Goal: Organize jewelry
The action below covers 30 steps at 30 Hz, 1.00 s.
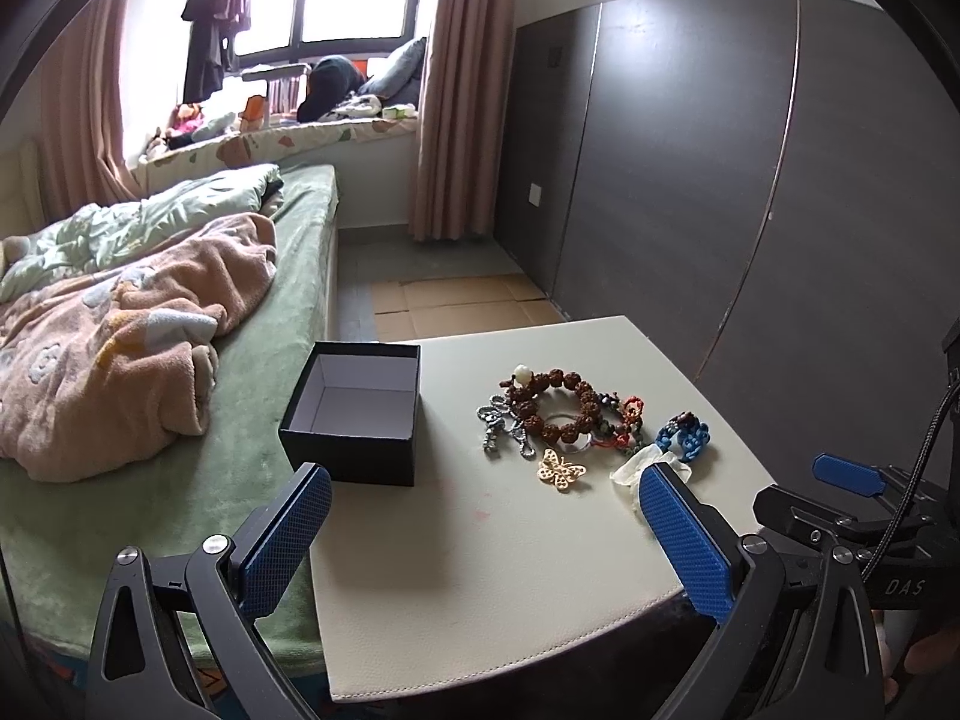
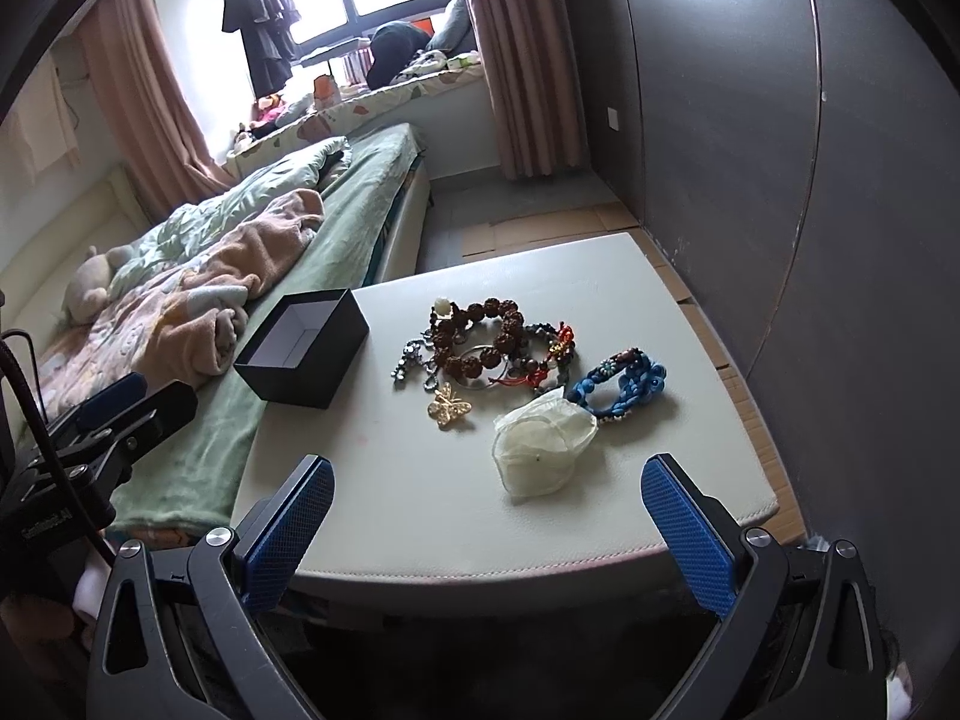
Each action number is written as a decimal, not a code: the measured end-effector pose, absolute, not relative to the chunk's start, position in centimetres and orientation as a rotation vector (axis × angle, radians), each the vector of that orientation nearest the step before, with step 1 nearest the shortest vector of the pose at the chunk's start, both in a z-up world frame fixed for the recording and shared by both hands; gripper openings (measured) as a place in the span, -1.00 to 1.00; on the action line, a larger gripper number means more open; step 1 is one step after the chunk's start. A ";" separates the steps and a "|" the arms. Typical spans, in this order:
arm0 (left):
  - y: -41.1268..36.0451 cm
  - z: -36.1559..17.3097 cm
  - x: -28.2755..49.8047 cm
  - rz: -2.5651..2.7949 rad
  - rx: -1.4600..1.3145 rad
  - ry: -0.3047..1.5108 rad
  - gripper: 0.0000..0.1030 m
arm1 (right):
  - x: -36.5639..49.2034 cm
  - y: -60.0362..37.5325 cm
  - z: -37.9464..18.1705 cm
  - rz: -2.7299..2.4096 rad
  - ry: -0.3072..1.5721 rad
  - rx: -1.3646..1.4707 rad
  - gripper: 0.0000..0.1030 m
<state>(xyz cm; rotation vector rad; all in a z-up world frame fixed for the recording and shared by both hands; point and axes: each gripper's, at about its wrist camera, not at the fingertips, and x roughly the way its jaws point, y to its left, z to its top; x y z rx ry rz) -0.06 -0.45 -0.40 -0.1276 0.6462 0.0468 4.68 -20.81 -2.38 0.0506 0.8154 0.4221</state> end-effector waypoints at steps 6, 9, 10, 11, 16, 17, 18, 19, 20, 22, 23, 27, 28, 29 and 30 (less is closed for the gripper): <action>-0.4 -0.4 -0.1 0.051 -0.123 0.645 0.99 | 4.7 -20.7 -2.3 0.416 0.807 0.042 1.00; 0.0 -0.4 -0.2 0.053 -0.124 0.645 0.99 | 4.7 -20.6 -2.2 0.410 0.798 0.032 1.00; 0.2 -0.4 -0.3 0.052 -0.126 0.645 0.99 | 4.8 -20.6 -2.2 0.410 0.798 0.032 1.00; 0.2 -0.4 -0.3 0.052 -0.127 0.645 0.99 | 4.7 -20.6 -2.2 0.410 0.798 0.033 1.00; 0.3 -0.4 -0.3 0.048 -0.119 0.647 0.99 | 4.8 -20.6 -2.1 0.401 0.787 0.021 1.00; 0.3 -0.4 -0.2 0.047 -0.120 0.648 0.99 | 4.9 -20.7 -2.0 0.398 0.784 0.020 1.00; 0.3 -0.4 -0.2 0.046 -0.121 0.648 0.99 | 4.9 -20.7 -2.0 0.398 0.781 0.022 1.00; 0.2 -0.4 -0.2 0.046 -0.120 0.651 0.99 | 5.0 -20.8 -2.0 0.397 0.778 0.023 1.00; 0.2 -0.5 -0.1 0.044 -0.117 0.654 0.99 | 5.1 -20.9 -2.0 0.396 0.776 0.024 1.00; 0.1 -0.6 -0.1 0.043 -0.113 0.658 0.99 | 5.2 -21.0 -2.0 0.393 0.775 0.026 1.00; 0.1 -0.6 -0.1 0.042 -0.114 0.659 0.99 | 5.2 -21.0 -1.9 0.391 0.773 0.027 1.00; 0.0 -0.6 -0.3 0.036 -0.113 0.657 0.98 | 5.2 -21.1 -2.0 0.387 0.770 0.032 1.00; -0.1 -0.6 -0.3 0.034 -0.113 0.656 0.98 | 5.2 -21.1 -2.0 0.387 0.771 0.031 1.00; -0.1 -0.6 -0.3 0.033 -0.112 0.656 0.98 | 5.2 -21.2 -2.0 0.387 0.771 0.030 1.00; -0.2 -0.6 -0.4 0.032 -0.110 0.657 0.98 | 5.1 -21.2 -2.0 0.386 0.771 0.029 1.00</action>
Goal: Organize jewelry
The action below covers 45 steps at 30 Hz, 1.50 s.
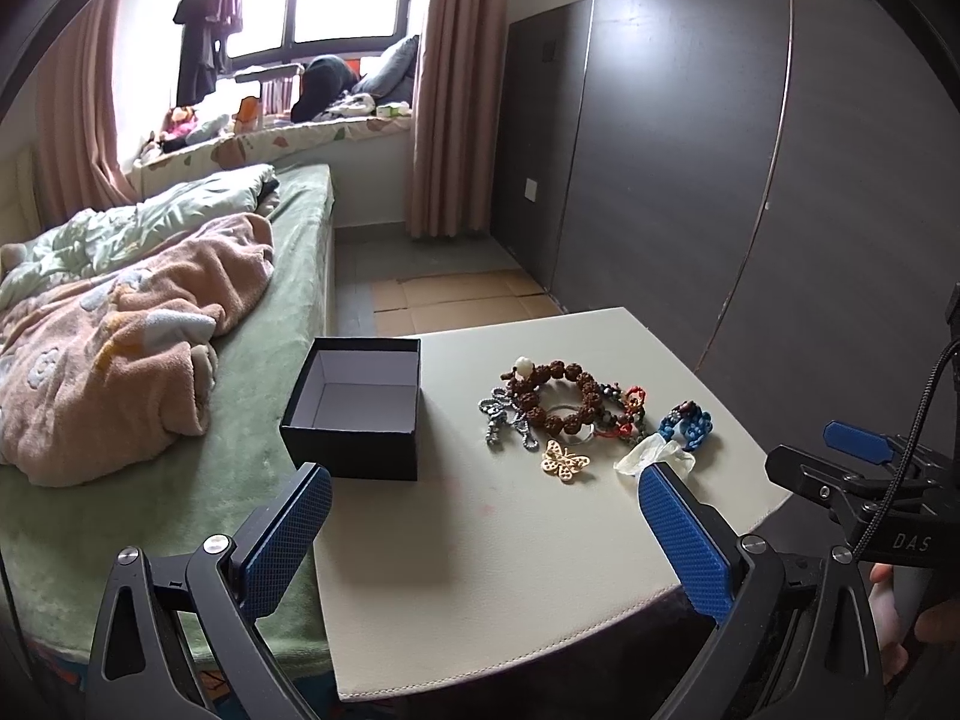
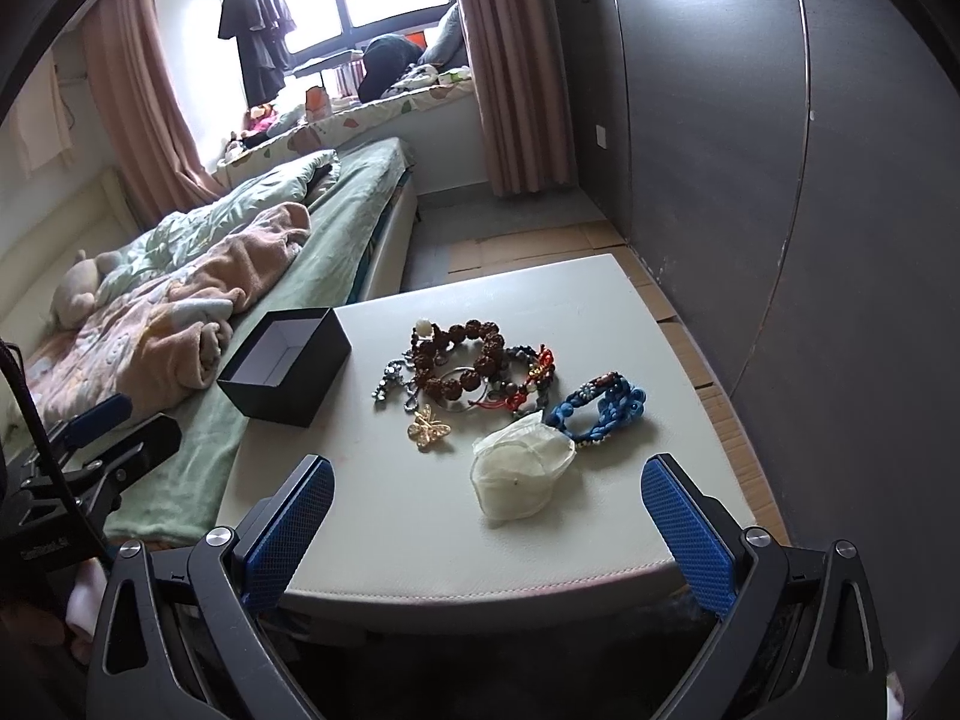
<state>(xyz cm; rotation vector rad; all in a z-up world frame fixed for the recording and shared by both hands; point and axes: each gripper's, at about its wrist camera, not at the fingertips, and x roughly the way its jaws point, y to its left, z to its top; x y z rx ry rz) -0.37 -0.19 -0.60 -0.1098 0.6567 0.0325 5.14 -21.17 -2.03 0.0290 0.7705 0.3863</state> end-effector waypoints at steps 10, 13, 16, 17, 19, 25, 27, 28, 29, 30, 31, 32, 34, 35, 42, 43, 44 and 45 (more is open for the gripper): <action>-0.5 -0.8 -0.4 0.031 -0.109 0.663 0.98 | 5.1 -21.3 -2.0 0.377 0.763 0.029 1.00; -0.7 -0.7 -0.5 0.030 -0.109 0.660 0.98 | 5.1 -21.3 -2.0 0.371 0.759 0.031 1.00; -0.7 -0.7 -0.4 0.030 -0.107 0.658 0.98 | 5.1 -21.5 -1.8 0.367 0.754 0.044 1.00; -0.7 -0.7 -0.4 0.031 -0.107 0.658 0.98 | 5.2 -21.6 -1.8 0.370 0.755 0.052 1.00; -0.7 -0.8 -0.2 0.030 -0.109 0.660 0.98 | 5.3 -21.7 -1.8 0.366 0.759 0.057 1.00; -0.9 -1.1 0.7 0.022 -0.121 0.674 0.98 | 5.9 -22.7 -1.4 0.342 0.756 0.105 1.00; -1.1 -1.2 1.2 0.017 -0.128 0.678 0.98 | 6.3 -23.5 -1.2 0.343 0.762 0.143 1.00; -1.3 -1.3 1.4 0.013 -0.129 0.679 0.98 | 6.5 -23.7 -1.2 0.339 0.764 0.154 1.00; -1.5 -1.3 1.6 0.008 -0.129 0.680 0.98 | 6.7 -24.0 -1.2 0.330 0.765 0.164 1.00; -1.6 -1.4 1.8 0.004 -0.129 0.682 0.98 | 6.8 -24.2 -1.1 0.324 0.765 0.169 1.00; -1.8 -1.4 2.0 0.000 -0.130 0.683 0.98 | 6.9 -24.4 -1.1 0.316 0.763 0.175 1.00; -2.0 -1.5 2.3 -0.007 -0.133 0.686 0.98 | 7.1 -24.8 -1.0 0.304 0.758 0.188 1.00; -2.3 -1.8 2.8 -0.022 -0.139 0.692 0.96 | 7.4 -25.5 -0.8 0.289 0.748 0.218 1.00; -2.5 -2.0 3.1 -0.027 -0.141 0.698 0.94 | 7.6 -26.0 -0.7 0.285 0.746 0.241 1.00; -4.3 -4.5 6.4 -0.089 -0.177 0.767 0.73 | 9.6 -27.5 -1.2 0.249 0.776 0.308 1.00; -4.5 -4.8 6.7 -0.093 -0.180 0.777 0.68 | 10.0 -27.7 -1.4 0.244 0.784 0.313 1.00; -4.8 -5.3 7.3 -0.094 -0.181 0.796 0.58 | 10.4 -27.9 -1.6 0.241 0.792 0.321 1.00; -5.0 -5.8 8.0 -0.097 -0.184 0.819 0.49 | 10.6 -28.0 -1.7 0.242 0.797 0.331 0.99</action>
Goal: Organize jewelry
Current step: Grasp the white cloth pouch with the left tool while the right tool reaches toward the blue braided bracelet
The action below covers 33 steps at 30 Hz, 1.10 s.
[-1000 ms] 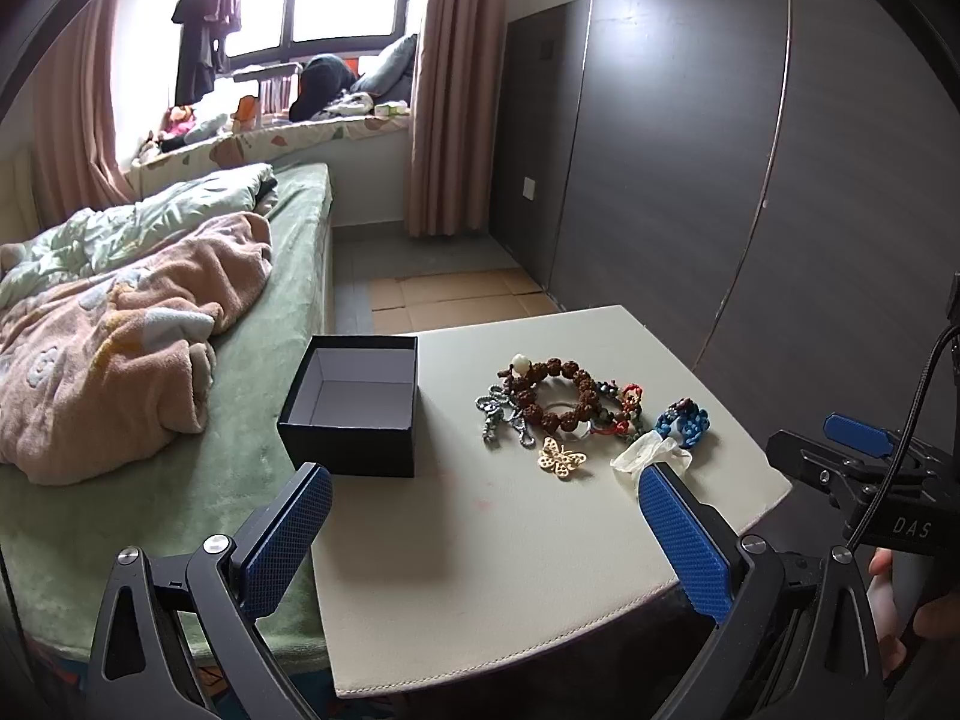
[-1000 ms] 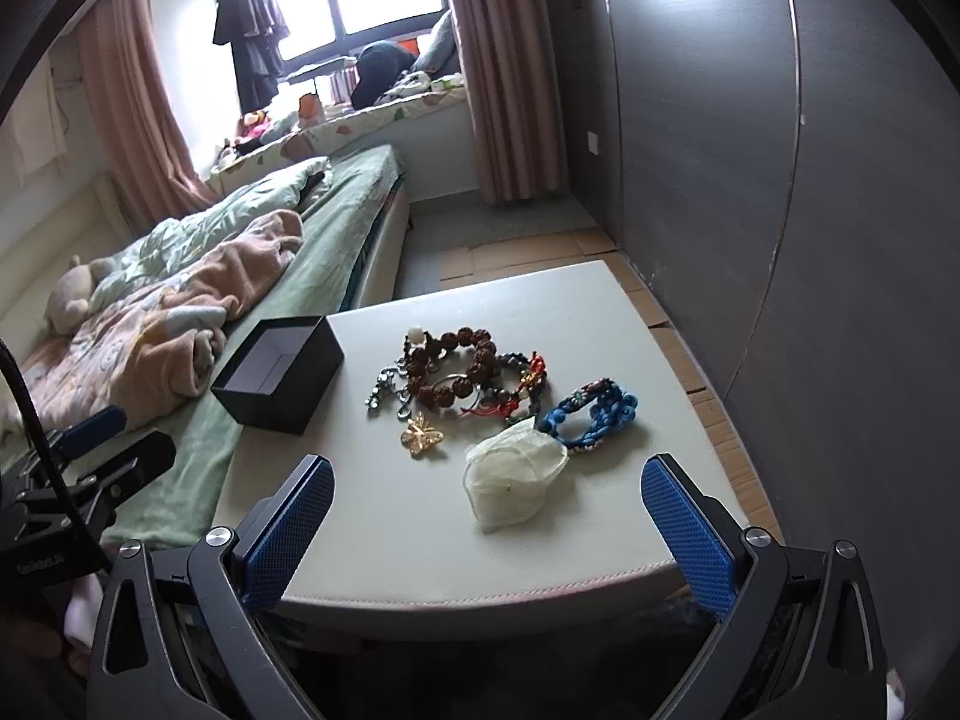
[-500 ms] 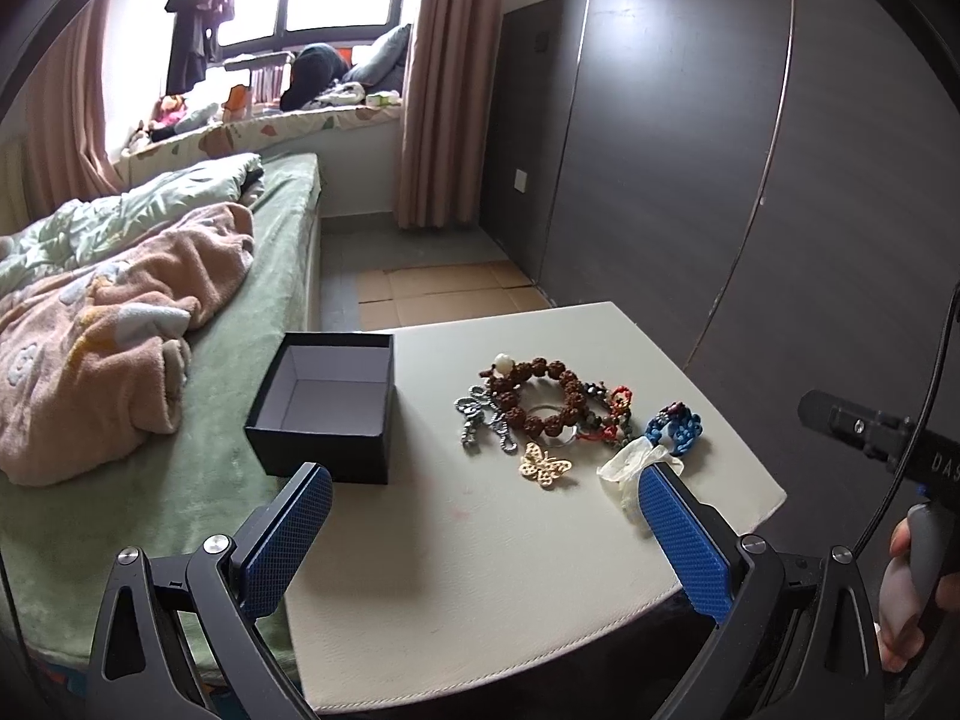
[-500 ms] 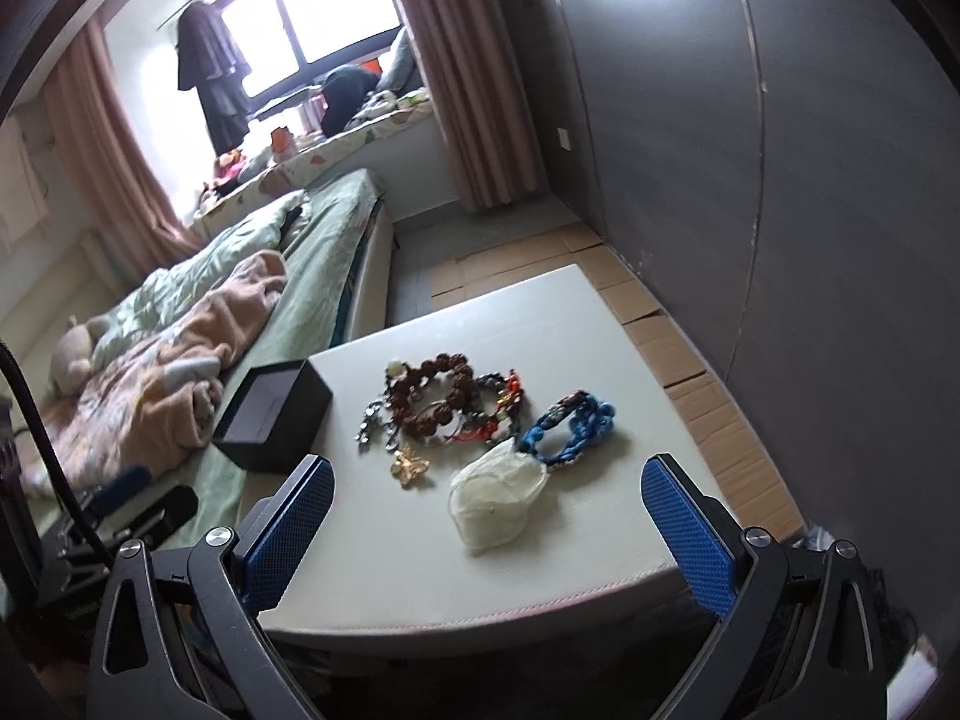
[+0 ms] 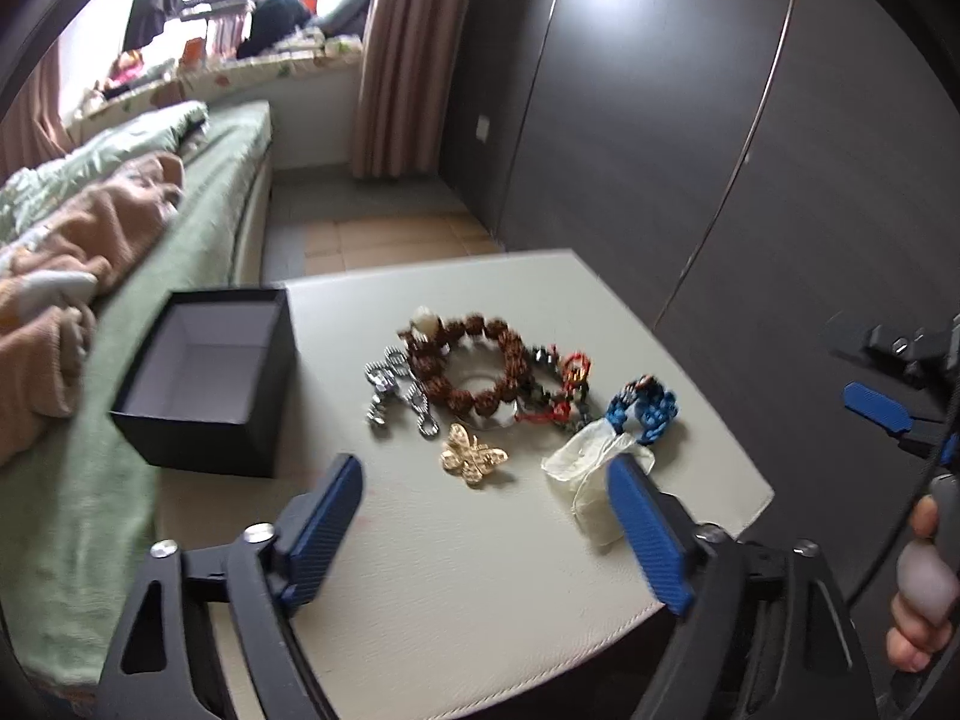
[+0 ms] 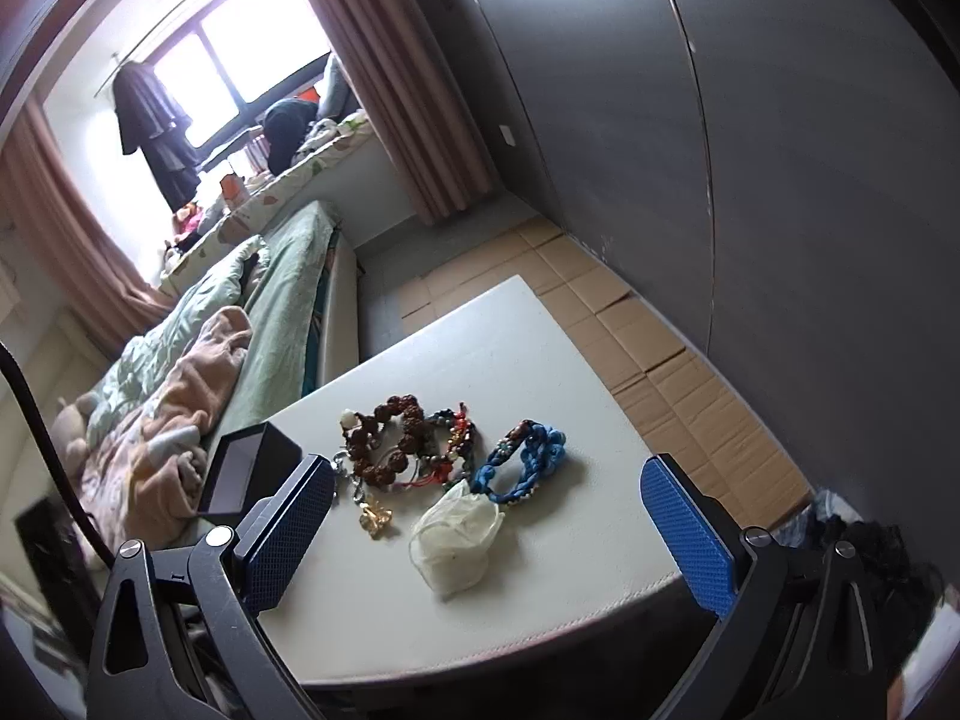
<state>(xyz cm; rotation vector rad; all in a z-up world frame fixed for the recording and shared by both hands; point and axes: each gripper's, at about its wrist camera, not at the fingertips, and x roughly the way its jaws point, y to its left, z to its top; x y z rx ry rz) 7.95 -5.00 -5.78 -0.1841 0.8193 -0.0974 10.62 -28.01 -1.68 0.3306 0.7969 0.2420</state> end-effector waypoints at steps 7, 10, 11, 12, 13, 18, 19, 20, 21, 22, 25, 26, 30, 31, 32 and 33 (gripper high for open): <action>-7.0 -8.2 10.9 -0.153 -0.235 0.910 0.31 | 13.2 -29.2 -3.8 0.222 0.895 0.420 0.80; -8.1 -9.0 11.8 -0.177 -0.233 0.932 0.28 | 14.1 -29.5 -4.8 0.216 0.935 0.456 0.70; -8.4 -9.2 12.0 -0.183 -0.234 0.938 0.27 | 14.4 -29.6 -5.1 0.217 0.944 0.472 0.68; -8.7 -9.4 12.3 -0.189 -0.235 0.944 0.26 | 14.6 -29.8 -5.4 0.217 0.952 0.486 0.66; -9.1 -9.7 12.5 -0.199 -0.236 0.952 0.25 | 14.8 -29.9 -5.6 0.216 0.960 0.500 0.65; -10.3 -10.5 13.2 -0.224 -0.223 0.973 0.22 | 15.8 -30.5 -7.1 0.229 1.016 0.595 0.46; -10.6 -10.7 13.3 -0.230 -0.224 0.980 0.22 | 15.9 -30.5 -7.4 0.233 1.024 0.612 0.44; -10.8 -11.0 13.5 -0.236 -0.226 0.986 0.19 | 16.1 -30.6 -7.6 0.236 1.031 0.625 0.43; -11.1 -11.3 13.7 -0.243 -0.226 0.994 0.09 | 16.2 -30.6 -7.7 0.238 1.036 0.636 0.43; -11.3 -11.7 13.9 -0.244 -0.220 1.004 0.01 | 16.2 -30.6 -7.8 0.240 1.039 0.646 0.43; -11.6 -12.6 14.5 -0.226 -0.199 1.022 -0.63 | 16.4 -30.4 -8.0 0.247 1.043 0.661 0.43; -11.5 -12.8 14.6 -0.210 -0.192 1.024 -0.89 | 16.4 -30.3 -8.1 0.245 1.043 0.662 0.43; -10.4 -11.8 13.9 -0.189 -0.215 0.983 -0.89 | 16.8 -30.1 -8.6 0.229 1.053 0.655 0.30; -10.1 -11.4 13.7 -0.187 -0.219 0.967 -0.89 | 16.9 -30.1 -8.8 0.227 1.058 0.653 0.23; -9.9 -11.1 13.8 -0.185 -0.222 0.954 -0.89 | 17.2 -30.1 -9.1 0.223 1.067 0.650 0.23; -9.6 -10.7 13.6 -0.184 -0.228 0.942 -0.89 | 17.4 -30.1 -9.3 0.220 1.073 0.646 0.21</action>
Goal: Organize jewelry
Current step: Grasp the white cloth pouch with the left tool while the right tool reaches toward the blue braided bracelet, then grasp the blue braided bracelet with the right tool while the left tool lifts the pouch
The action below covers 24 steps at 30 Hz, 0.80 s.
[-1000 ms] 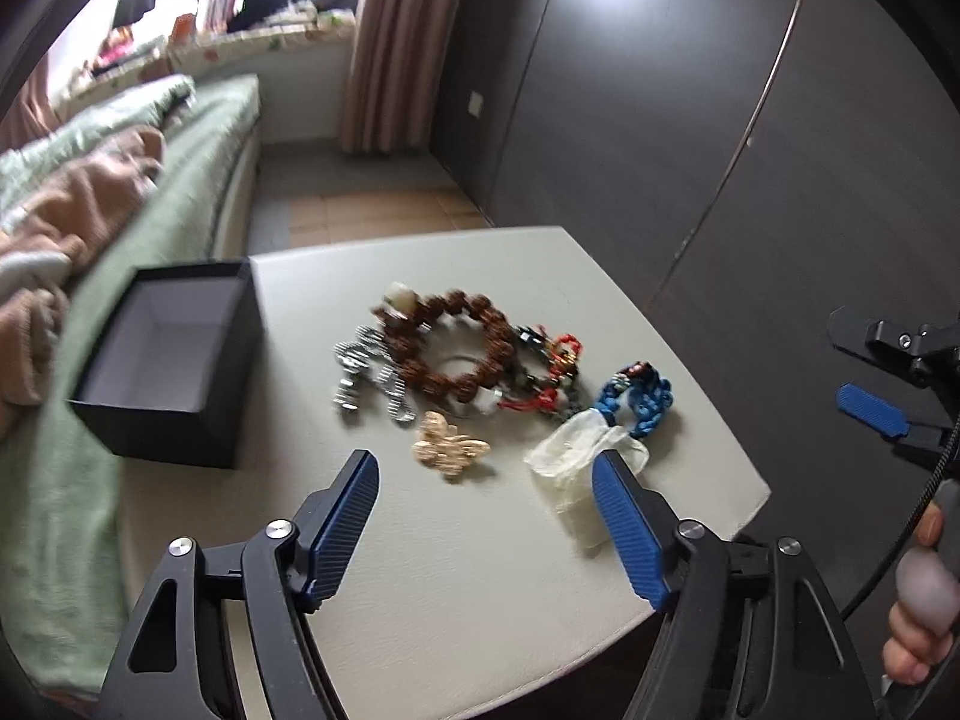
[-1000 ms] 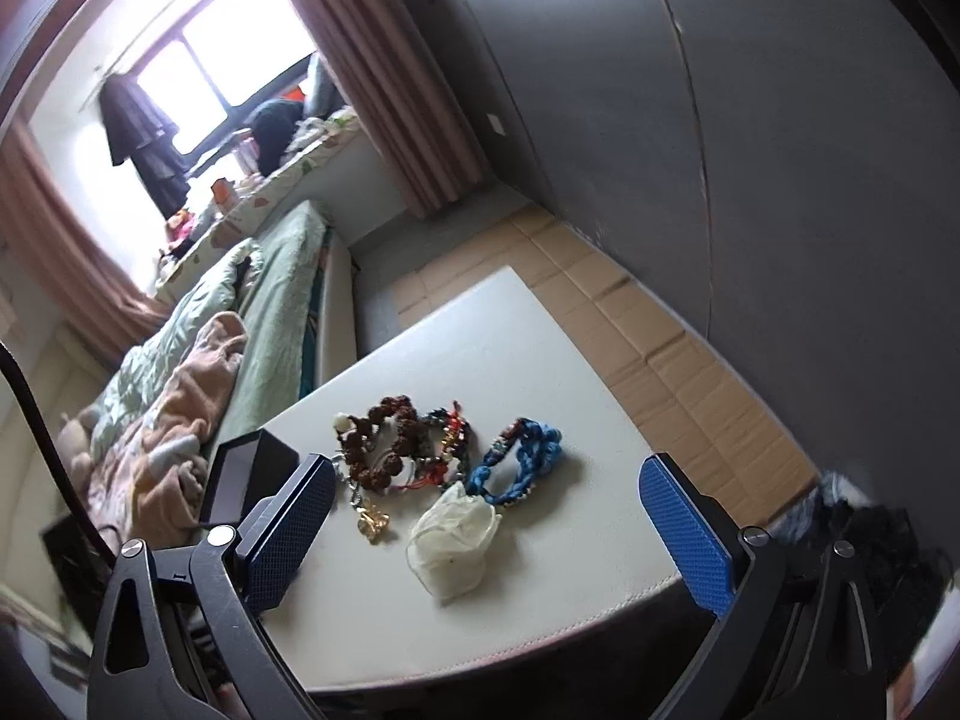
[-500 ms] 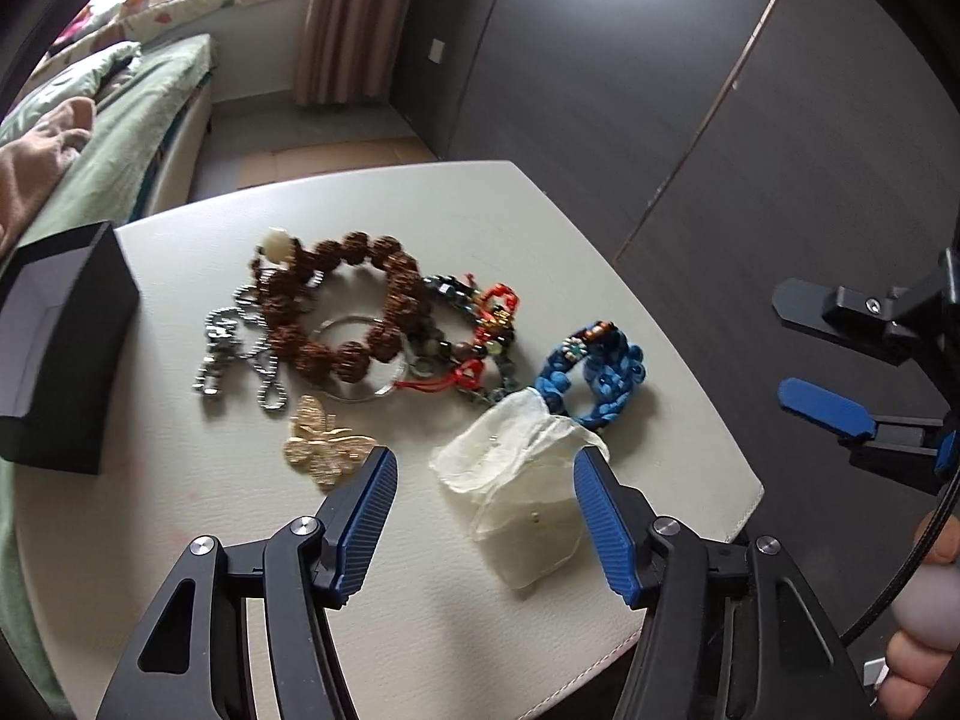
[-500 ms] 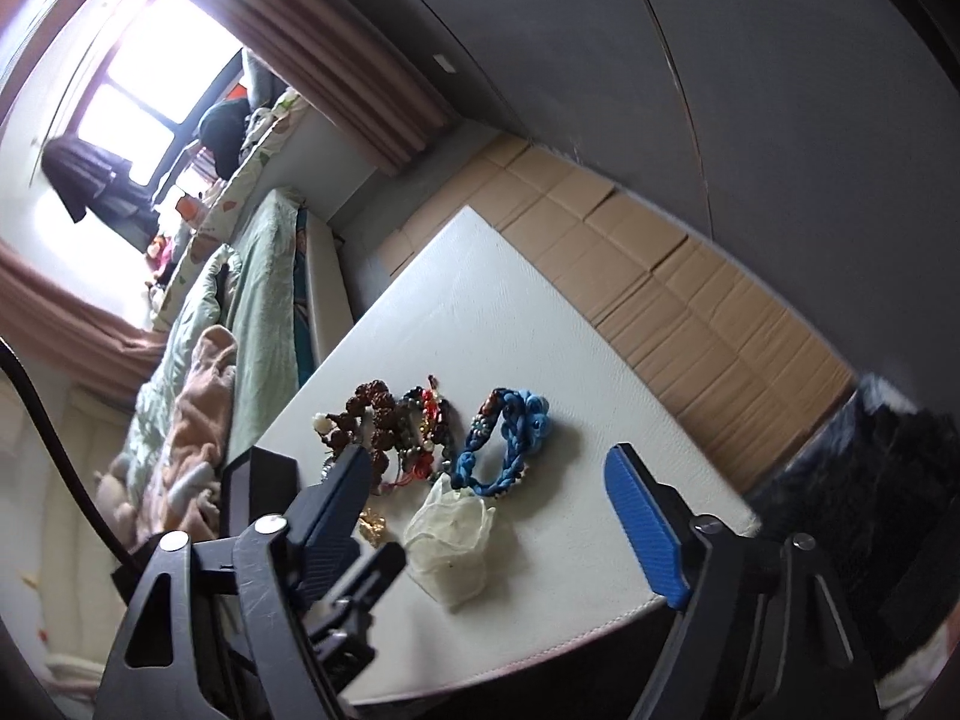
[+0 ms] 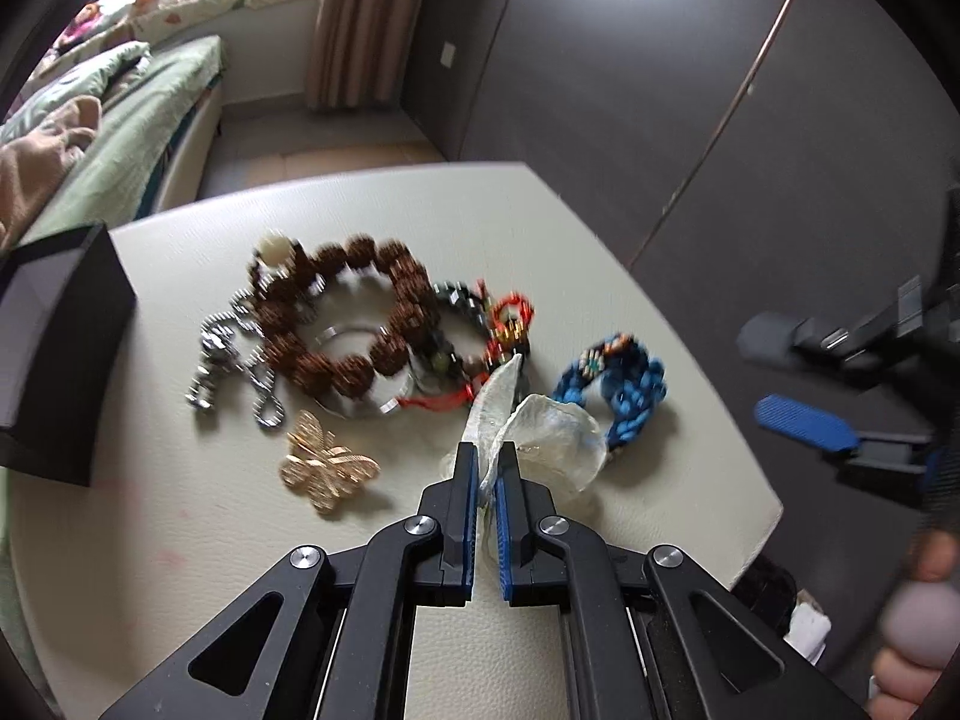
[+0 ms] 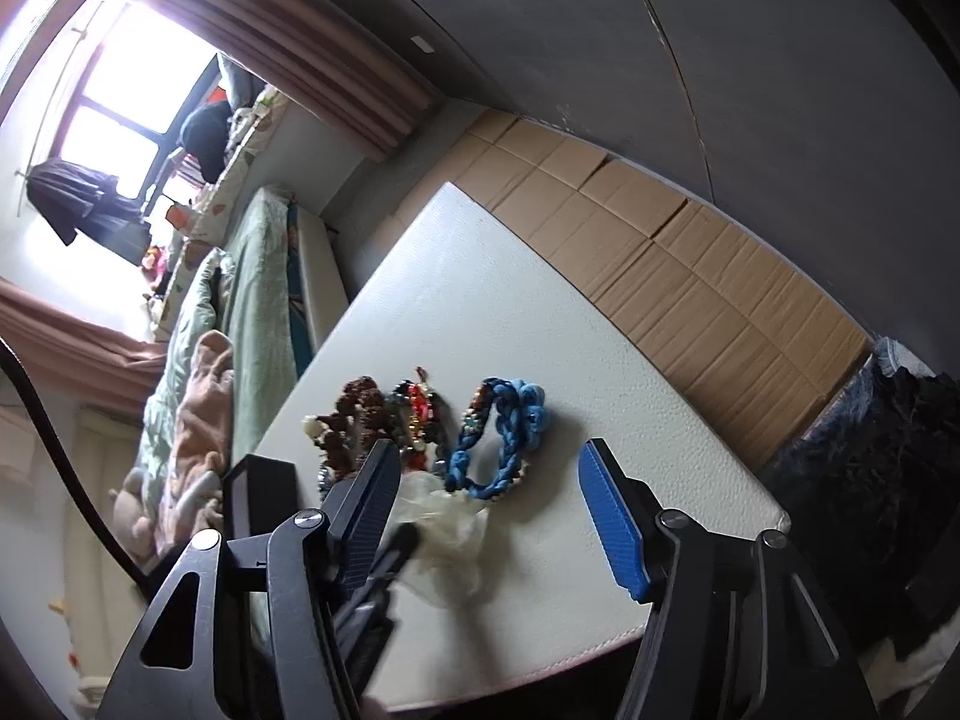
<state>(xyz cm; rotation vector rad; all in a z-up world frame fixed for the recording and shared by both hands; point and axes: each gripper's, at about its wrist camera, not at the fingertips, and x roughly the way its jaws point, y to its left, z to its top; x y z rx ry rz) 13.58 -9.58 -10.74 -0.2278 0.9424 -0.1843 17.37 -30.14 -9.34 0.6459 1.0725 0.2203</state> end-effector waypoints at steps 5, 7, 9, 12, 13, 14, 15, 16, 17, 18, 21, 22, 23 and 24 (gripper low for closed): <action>-8.2 -9.2 12.8 -0.163 -0.249 0.898 -0.89 | 18.6 -29.5 -10.4 0.198 1.098 0.605 -0.05; -7.4 -8.8 12.5 -0.152 -0.259 0.884 -0.90 | 19.2 -28.7 -10.8 0.184 1.113 0.557 -0.11; -6.6 -8.5 12.3 -0.140 -0.270 0.875 -0.90 | 19.7 -28.0 -11.2 0.167 1.130 0.508 -0.11; -5.3 -8.2 12.2 -0.121 -0.291 0.865 -0.89 | 20.5 -27.1 -11.8 0.147 1.147 0.446 -0.11; -4.9 -8.1 12.1 -0.118 -0.300 0.860 -0.90 | 20.7 -26.8 -11.9 0.138 1.152 0.421 -0.11; -4.5 -7.9 12.1 -0.114 -0.307 0.854 -0.90 | 20.9 -26.6 -12.1 0.126 1.156 0.394 -0.11; -4.0 -7.6 12.0 -0.106 -0.315 0.846 -0.90 | 21.0 -26.4 -12.2 0.118 1.157 0.378 -0.11; -3.5 -7.4 11.8 -0.102 -0.320 0.840 -0.90 | 21.1 -26.3 -12.4 0.110 1.159 0.359 -0.11; -3.1 -7.1 11.7 -0.100 -0.327 0.833 -0.90 | 21.2 -26.1 -12.5 0.105 1.164 0.341 -0.11; -2.7 -6.9 11.6 -0.096 -0.332 0.827 -0.90 | 21.3 -25.8 -12.7 0.103 1.169 0.327 -0.11; -1.3 -6.3 11.3 -0.075 -0.352 0.808 -0.89 | 21.4 -24.8 -12.7 0.090 1.160 0.267 -0.11; -0.8 -6.2 11.2 -0.071 -0.363 0.805 -0.89 | 21.3 -24.5 -12.7 0.095 1.156 0.252 -0.17; -0.3 -5.9 11.0 -0.070 -0.376 0.801 -0.89 | 21.3 -24.2 -12.7 0.125 1.150 0.266 -0.29; 0.1 -5.7 10.8 -0.072 -0.388 0.792 -0.90 | 21.3 -24.0 -12.7 0.153 1.152 0.287 -0.62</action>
